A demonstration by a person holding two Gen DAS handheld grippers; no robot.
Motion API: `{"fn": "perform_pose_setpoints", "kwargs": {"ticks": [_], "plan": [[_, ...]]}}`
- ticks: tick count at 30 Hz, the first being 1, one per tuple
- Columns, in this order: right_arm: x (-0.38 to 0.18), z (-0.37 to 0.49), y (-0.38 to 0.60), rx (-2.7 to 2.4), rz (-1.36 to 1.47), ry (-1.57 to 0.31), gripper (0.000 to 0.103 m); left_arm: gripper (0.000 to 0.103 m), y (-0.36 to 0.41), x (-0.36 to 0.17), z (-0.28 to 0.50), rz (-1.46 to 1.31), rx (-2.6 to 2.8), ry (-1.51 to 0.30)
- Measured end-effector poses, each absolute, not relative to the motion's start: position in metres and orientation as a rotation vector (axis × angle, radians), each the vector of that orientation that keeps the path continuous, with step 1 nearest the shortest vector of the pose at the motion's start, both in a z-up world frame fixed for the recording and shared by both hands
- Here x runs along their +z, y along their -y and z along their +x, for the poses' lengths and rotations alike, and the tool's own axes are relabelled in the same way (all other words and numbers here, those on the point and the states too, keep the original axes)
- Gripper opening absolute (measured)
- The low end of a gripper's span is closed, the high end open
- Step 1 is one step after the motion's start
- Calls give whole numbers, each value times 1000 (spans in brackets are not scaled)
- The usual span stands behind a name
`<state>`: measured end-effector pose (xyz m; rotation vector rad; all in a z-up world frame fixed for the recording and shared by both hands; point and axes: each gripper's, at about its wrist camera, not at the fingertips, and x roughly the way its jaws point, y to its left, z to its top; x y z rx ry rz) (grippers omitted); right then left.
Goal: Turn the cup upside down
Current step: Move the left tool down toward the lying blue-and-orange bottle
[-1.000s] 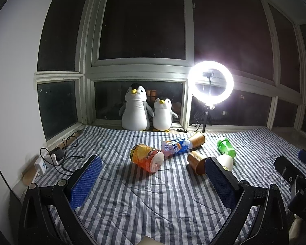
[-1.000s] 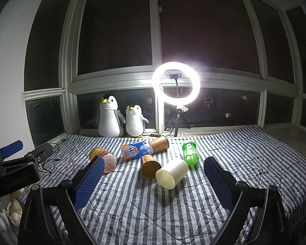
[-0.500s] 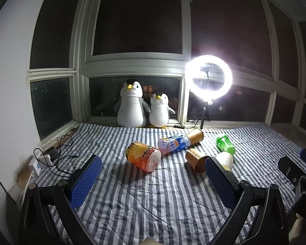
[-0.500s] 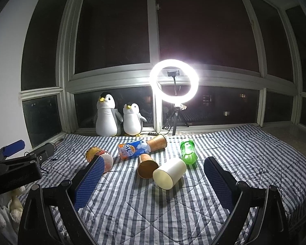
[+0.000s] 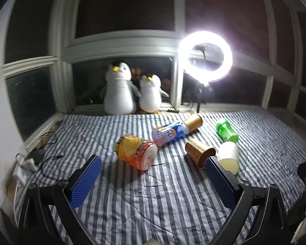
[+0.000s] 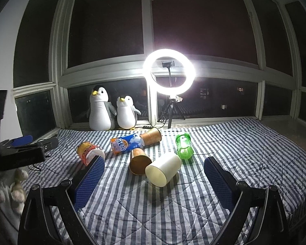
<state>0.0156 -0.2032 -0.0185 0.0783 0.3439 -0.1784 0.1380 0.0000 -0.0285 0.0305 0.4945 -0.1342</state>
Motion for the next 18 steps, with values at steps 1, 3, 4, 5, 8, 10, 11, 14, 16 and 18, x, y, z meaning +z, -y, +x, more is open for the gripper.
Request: {"fn": "perform_pose_setpoints", "kwargs": {"ticks": [1, 3, 4, 5, 8, 10, 11, 14, 16, 18], "plan": [[-19, 18, 205, -181, 79, -347, 96, 102, 2, -29, 149, 46, -145, -510], [-21, 22, 208, -184, 81, -355, 96, 102, 6, -29, 169, 72, -169, -534], [-22, 24, 209, -186, 84, -359, 96, 102, 9, -29, 183, 91, -185, -555], [-22, 27, 211, -187, 87, -365, 96, 102, 12, -30, 193, 105, -194, -566], [-25, 30, 214, -193, 86, -375, 96, 102, 22, -31, 230, 150, -239, -616], [-27, 34, 217, -200, 83, -385, 96, 102, 28, -33, 260, 162, -280, -665], [-28, 35, 219, -206, 84, -389, 96, 102, 30, -34, 273, 163, -294, -686], [-32, 38, 227, -224, 95, -400, 96, 102, 41, -39, 314, 191, -304, -745], [-33, 39, 233, -236, 103, -406, 96, 102, 52, -45, 342, 219, -331, -786], [-35, 39, 238, -251, 104, -413, 96, 102, 63, -53, 366, 241, -349, -828]]}}
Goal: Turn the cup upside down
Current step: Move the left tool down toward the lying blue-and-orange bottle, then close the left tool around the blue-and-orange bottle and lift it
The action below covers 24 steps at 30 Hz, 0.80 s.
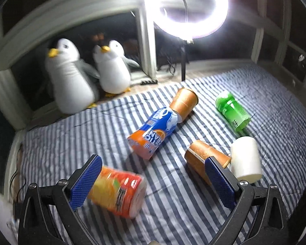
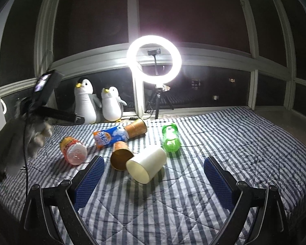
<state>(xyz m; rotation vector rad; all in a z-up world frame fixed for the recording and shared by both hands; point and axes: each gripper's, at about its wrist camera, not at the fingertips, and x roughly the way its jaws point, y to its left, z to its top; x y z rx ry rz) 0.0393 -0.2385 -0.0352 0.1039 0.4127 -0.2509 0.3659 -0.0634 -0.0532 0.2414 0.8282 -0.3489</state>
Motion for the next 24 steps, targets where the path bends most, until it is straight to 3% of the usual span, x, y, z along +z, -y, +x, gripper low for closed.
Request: {"fn": "perform_pose_setpoints", "kwargs": {"ticks": [17, 24], "plan": [[-61, 65, 284, -332, 140, -489, 96, 100, 143, -146, 506, 457, -365, -1115], [-80, 81, 300, -315, 194, -586, 96, 88, 149, -178, 535, 492, -345, -1211]]}}
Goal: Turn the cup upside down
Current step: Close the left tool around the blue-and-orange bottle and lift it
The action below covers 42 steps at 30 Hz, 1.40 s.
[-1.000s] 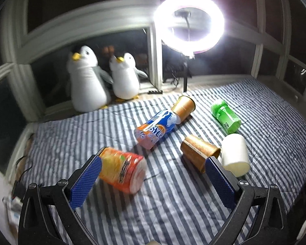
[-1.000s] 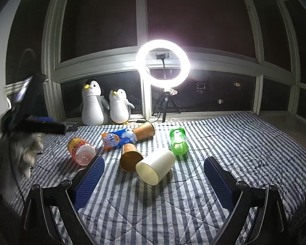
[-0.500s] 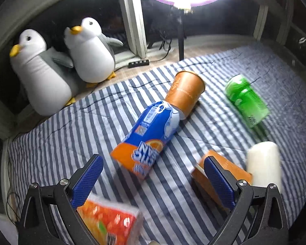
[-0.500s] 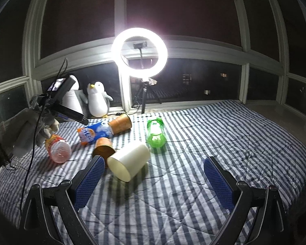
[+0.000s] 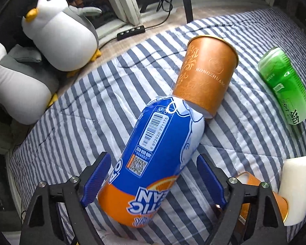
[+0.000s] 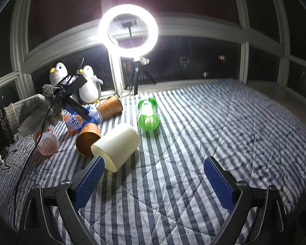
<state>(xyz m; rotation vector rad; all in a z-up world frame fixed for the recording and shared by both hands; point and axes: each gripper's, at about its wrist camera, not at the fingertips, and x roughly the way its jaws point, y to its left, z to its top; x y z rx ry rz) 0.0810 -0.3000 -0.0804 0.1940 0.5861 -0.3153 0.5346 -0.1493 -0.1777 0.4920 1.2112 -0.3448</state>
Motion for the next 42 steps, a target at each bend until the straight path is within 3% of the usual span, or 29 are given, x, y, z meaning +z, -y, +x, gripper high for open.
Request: {"fn": "perform_pose_setpoints", "kwargs": {"ticks": [13, 27, 42], "plan": [[-99, 91, 309, -287, 280, -654, 96, 74, 150, -174, 535, 504, -346, -1214], [-91, 85, 312, -288, 303, -623, 96, 68, 128, -147, 511, 423, -341, -1201], [-82, 77, 301, -275, 307, -592, 96, 66, 108, -93, 430, 363, -409, -1141]]}}
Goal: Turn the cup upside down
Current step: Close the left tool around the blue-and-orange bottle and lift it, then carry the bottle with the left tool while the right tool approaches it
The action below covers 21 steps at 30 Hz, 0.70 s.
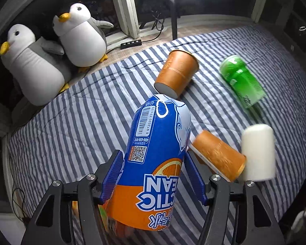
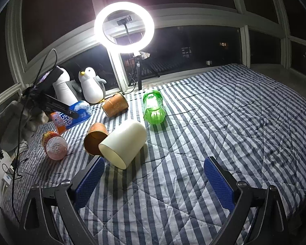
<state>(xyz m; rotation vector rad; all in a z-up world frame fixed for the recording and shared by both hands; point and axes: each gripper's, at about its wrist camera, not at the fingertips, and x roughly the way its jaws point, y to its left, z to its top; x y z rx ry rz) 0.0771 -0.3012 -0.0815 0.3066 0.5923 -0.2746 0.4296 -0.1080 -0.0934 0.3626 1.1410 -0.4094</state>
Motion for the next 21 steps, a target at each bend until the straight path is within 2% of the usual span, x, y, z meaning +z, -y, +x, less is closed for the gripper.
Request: {"fn": "perform_pose_setpoints", "kwargs": {"ticks": [7, 21], "plan": [[-78, 70, 290, -246, 290, -585, 96, 66, 93, -82, 358, 318, -443, -1122], [-82, 47, 271, -206, 269, -595, 96, 66, 103, -127, 239, 89, -521, -1168]]}}
